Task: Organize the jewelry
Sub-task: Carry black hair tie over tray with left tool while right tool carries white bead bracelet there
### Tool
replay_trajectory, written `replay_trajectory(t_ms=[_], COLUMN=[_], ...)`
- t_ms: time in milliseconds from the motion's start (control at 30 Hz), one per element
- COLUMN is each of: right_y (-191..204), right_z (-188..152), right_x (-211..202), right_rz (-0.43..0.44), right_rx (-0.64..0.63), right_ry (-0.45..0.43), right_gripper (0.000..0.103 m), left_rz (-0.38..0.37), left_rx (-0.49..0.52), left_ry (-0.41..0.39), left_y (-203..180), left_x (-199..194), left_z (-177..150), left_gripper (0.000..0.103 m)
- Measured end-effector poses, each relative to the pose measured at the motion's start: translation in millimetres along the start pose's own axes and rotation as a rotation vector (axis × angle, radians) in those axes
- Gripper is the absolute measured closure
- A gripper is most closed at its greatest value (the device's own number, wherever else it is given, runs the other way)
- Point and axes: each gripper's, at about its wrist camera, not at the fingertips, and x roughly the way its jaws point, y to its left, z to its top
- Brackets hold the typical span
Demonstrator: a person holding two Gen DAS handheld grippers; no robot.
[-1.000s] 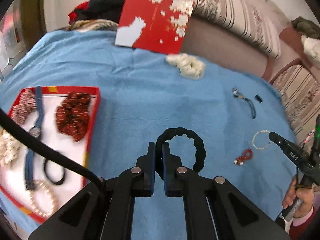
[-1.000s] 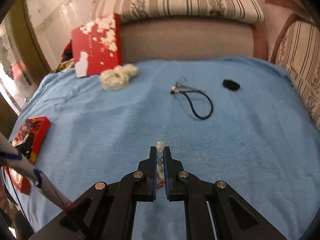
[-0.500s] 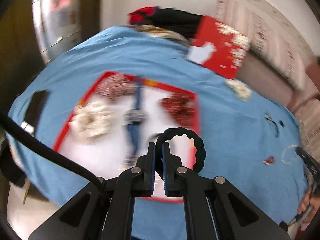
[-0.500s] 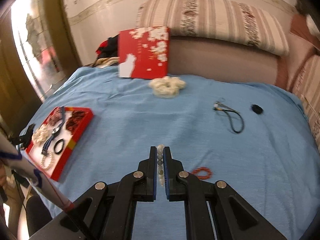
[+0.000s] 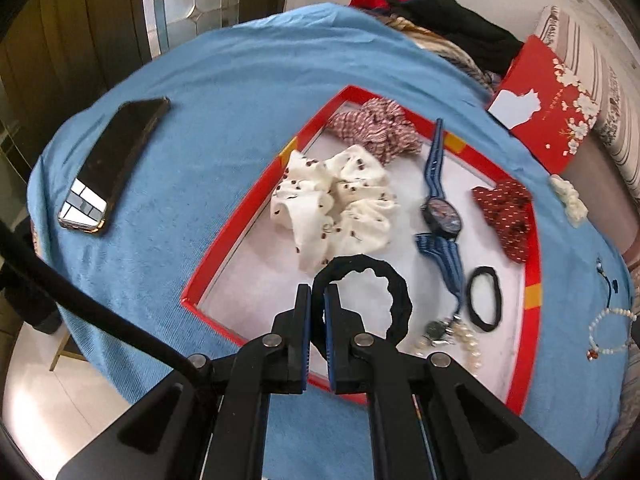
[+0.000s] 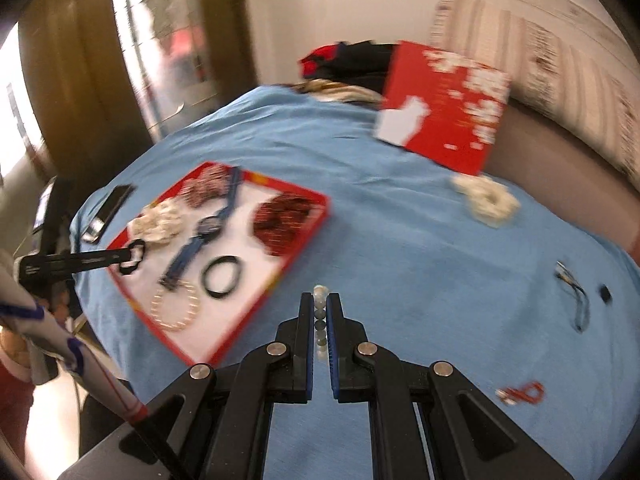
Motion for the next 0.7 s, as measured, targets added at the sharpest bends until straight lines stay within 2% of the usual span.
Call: replay_trajectory(t_ms=[300,467,567,700], right_y=[84,103,102,91], right_z=[20,18,11,2], right_x=[62,83,90,99], right_rz=[0.138,0.194,0.169,0.08], right_rx=[-0.06,-0.047,-0.045,-0.07], right_ry=[0.085,0.136,0.159,0.174], right_gripper=[0.097,0.096,0.096,0.096], left_rz=[0.006,-0.018,-0.038,-0.025], left_rx=[0.001,-0.032,-0.032,-0.005], left_ry=[0.02,0.01,0.0,-0.037], left_y=[10,16,16,8], left_x=[21,21,16,2], left_z=[13,17,14,10], left_gripper=[0.096,0.095,0.094,0.094])
